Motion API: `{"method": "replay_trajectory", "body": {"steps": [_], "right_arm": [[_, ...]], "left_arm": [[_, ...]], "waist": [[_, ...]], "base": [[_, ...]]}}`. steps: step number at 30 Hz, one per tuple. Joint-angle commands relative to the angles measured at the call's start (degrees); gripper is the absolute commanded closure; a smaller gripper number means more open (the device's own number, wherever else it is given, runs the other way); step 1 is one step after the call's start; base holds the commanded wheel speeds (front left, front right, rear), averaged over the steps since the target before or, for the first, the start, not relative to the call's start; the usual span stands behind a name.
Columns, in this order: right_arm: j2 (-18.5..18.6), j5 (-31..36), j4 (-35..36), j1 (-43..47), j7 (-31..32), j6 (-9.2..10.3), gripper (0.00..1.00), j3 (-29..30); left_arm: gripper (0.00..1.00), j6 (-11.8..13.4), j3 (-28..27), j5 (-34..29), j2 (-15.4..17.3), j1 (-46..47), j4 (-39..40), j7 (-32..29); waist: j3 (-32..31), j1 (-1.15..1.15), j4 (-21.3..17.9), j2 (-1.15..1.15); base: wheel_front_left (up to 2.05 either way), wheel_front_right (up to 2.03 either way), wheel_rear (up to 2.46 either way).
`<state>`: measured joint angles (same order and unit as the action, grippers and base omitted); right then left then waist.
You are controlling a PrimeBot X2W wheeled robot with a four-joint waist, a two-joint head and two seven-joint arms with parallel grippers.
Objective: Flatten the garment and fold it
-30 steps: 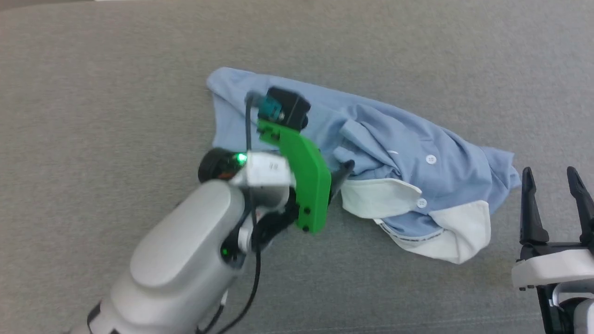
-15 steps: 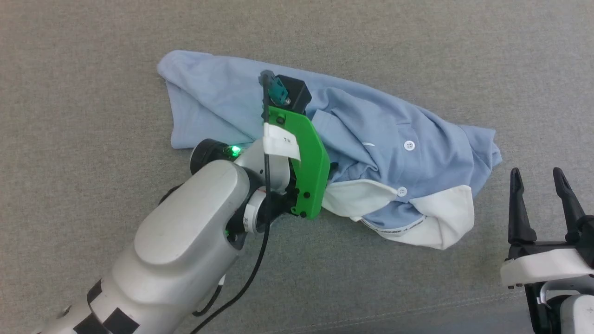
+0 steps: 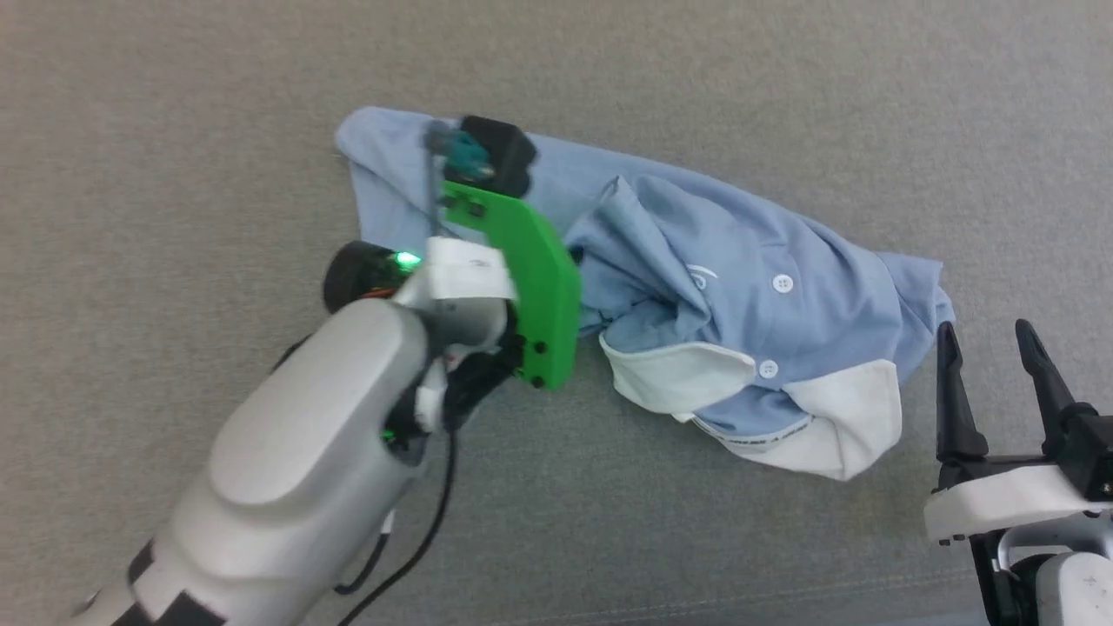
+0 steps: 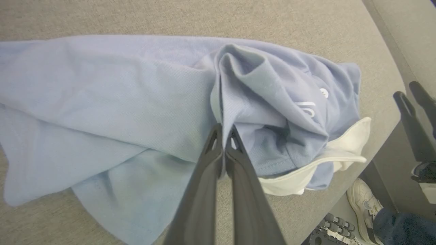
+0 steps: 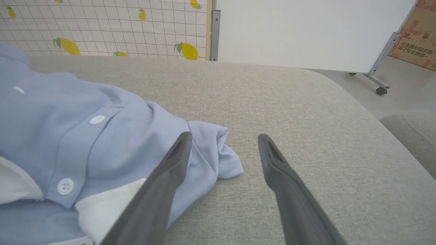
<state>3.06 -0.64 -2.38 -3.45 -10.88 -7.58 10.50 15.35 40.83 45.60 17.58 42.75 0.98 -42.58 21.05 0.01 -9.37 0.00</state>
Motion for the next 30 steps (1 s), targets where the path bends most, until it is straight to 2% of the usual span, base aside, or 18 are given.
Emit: {"method": "replay_trajectory", "body": {"steps": [1, 4, 8, 13, 15, 18, 22, 23, 24, 25, 30], "right_arm": [[-0.18, 0.44, 0.21, 0.09, 0.4, 0.09, 0.0, 0.09], [-0.18, 0.58, 0.95, 0.5, 1.57, 0.09, 0.0, 0.25], [-0.18, 0.59, 1.85, 1.05, 3.22, 0.09, 0.0, 0.04], [-0.18, 0.43, 2.78, 2.07, 5.03, 0.09, 0.0, -0.59], [-0.18, 0.41, 3.09, 2.33, 5.5, 0.09, 0.0, -0.65], [-0.18, 0.44, 3.24, 2.64, 6.09, 0.09, 0.0, -0.74], [-0.18, 0.63, 3.21, 2.64, 6.68, 0.09, 0.0, -1.04], [-0.18, 0.66, 3.16, 2.6, 6.79, 0.09, 0.0, -1.11], [-0.18, 0.67, 3.1, 2.57, 6.89, 0.09, 0.0, -1.18], [-0.18, 0.71, 2.96, 2.55, 7.09, 0.09, 0.0, -1.34], [0.04, 0.59, 2.71, 2.7, 7.51, 0.09, 0.0, -1.54]], "left_arm": [[1.0, 0.52, -1.49, 0.45, 1.33, -1.51, 1.37, 1.46], [1.0, 1.77, -4.59, 0.37, 4.11, -3.49, 4.45, 3.89], [1.0, 4.2, -10.0, -0.33, 9.45, -7.35, 8.07, 7.71], [1.0, 7.92, -17.69, -0.18, 15.65, -15.59, 10.07, 12.99], [1.0, 7.54, -18.85, -1.3, 18.47, -18.97, 10.05, 15.19], [1.0, 6.82, -19.71, -1.9, 20.09, -23.67, 8.62, 18.61], [1.0, 5.89, -18.79, -2.98, 20.53, -28.56, 4.15, 22.14], [0.67, 5.7, -18.31, -3.67, 20.63, -29.34, 2.61, 23.06], [0.26, 5.87, -18.17, -4.29, 20.61, -29.74, 1.31, 23.97], [0.0, 6.2, -18.05, -5.28, 20.14, -30.02, -1.23, 25.96], [0.0, 5.94, -18.13, -7.98, 18.9, -28.19, -4.0, 32.18]], "waist": [[-3.39, -0.01, 3.17, 0.0], [-5.26, -0.01, 5.49, 0.0], [-7.22, -0.01, 8.49, 0.0], [-8.5, -0.01, 11.12, 0.0], [-8.52, -0.01, 11.72, 0.0], [-8.61, -0.01, 12.18, 0.0], [-8.56, -0.01, 12.29, 0.0], [-8.6, -0.01, 12.27, 0.0], [-8.65, -0.01, 12.25, 0.0], [-8.89, -0.01, 12.24, 0.0], [-10.06, -0.01, 12.74, 0.0]], "base": [[0.0, 0.0, 0.0], [0.0, 0.0, 0.0], [0.0, 0.0, 0.0], [0.0, 0.0, 0.0], [0.0, 0.0, 0.0], [0.0, 0.0, 0.0], [0.0, 0.0, 0.0], [0.0, 0.0, 0.0], [0.0, 0.0, 0.0], [0.0, 0.0, 0.0], [0.0, 0.0, 0.0]]}}
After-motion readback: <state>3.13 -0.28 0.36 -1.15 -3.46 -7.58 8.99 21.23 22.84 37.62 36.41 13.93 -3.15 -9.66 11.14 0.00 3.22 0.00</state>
